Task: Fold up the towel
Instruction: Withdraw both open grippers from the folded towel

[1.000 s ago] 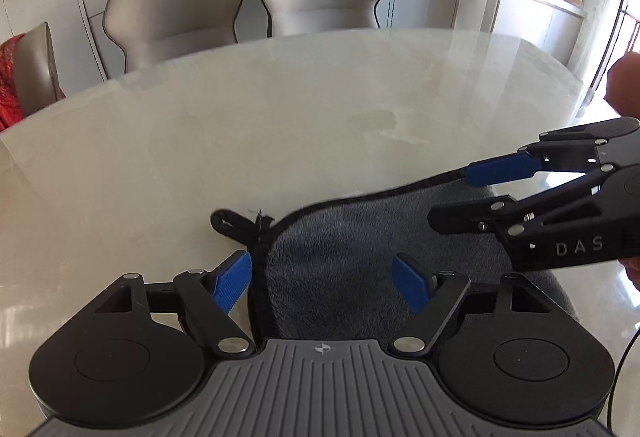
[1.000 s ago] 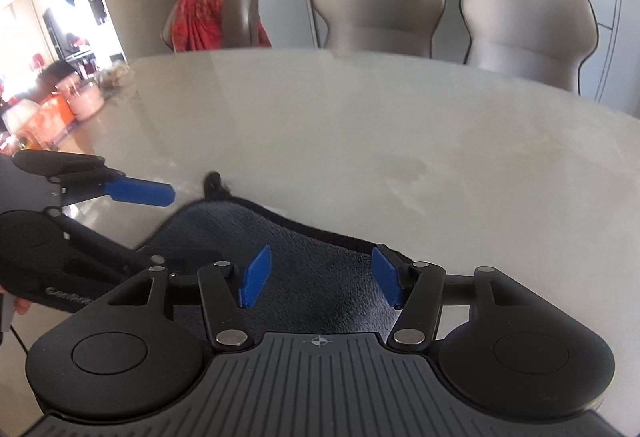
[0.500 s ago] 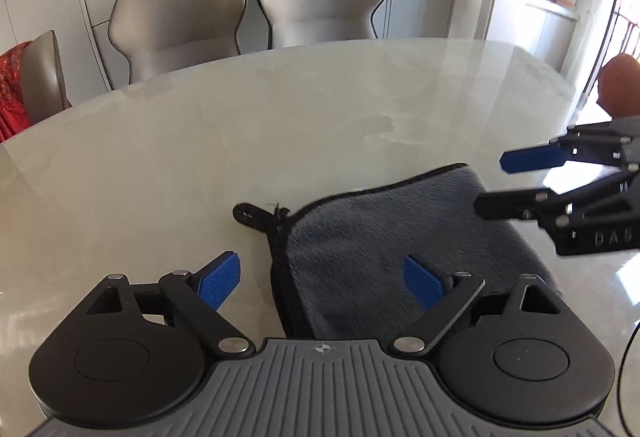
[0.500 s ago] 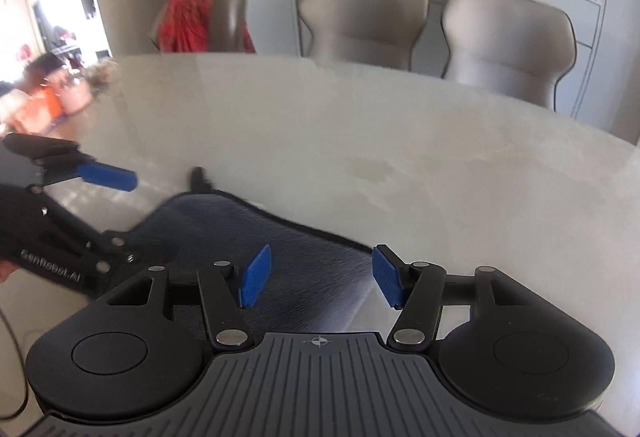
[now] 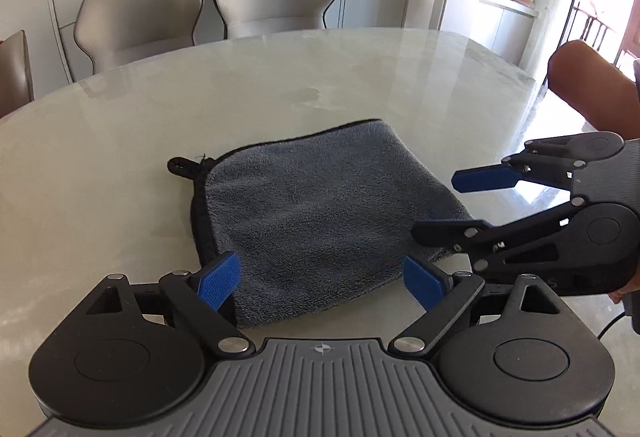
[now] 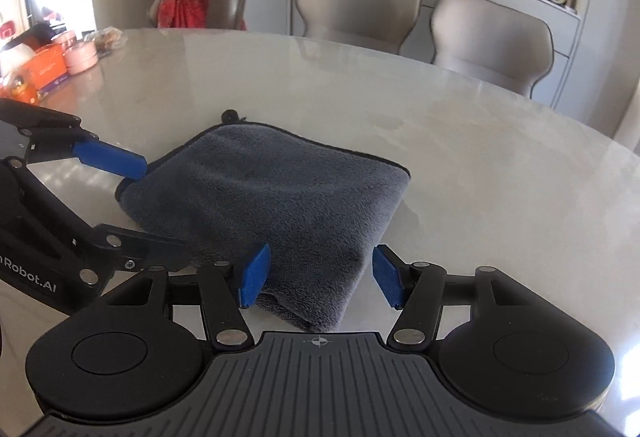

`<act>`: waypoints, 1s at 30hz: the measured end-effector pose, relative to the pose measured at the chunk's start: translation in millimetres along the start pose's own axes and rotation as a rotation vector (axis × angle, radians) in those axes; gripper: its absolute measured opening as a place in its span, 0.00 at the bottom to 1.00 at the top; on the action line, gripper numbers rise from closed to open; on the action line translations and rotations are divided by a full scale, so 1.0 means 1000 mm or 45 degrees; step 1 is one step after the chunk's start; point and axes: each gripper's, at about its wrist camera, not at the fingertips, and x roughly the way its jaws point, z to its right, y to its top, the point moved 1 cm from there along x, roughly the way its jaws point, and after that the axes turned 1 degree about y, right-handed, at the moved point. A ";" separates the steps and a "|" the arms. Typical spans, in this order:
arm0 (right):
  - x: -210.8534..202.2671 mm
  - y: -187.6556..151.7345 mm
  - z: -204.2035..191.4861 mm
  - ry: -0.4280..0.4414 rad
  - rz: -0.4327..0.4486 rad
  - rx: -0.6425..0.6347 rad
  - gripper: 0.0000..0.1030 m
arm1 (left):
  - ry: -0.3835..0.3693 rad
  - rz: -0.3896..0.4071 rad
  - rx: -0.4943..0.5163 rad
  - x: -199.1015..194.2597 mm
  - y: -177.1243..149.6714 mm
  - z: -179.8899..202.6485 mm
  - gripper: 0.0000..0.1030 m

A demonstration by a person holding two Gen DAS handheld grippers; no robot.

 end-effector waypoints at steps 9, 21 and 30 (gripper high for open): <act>0.002 -0.014 0.004 0.008 -0.068 0.066 0.62 | 0.077 -0.123 -0.014 0.016 -0.011 -0.020 0.90; -0.007 0.004 -0.011 0.030 0.040 -0.053 0.61 | 0.061 0.043 -0.051 0.004 0.003 -0.020 0.88; 0.009 -0.006 -0.001 0.059 -0.108 0.085 0.65 | 0.069 -0.041 -0.106 0.016 -0.007 -0.022 0.88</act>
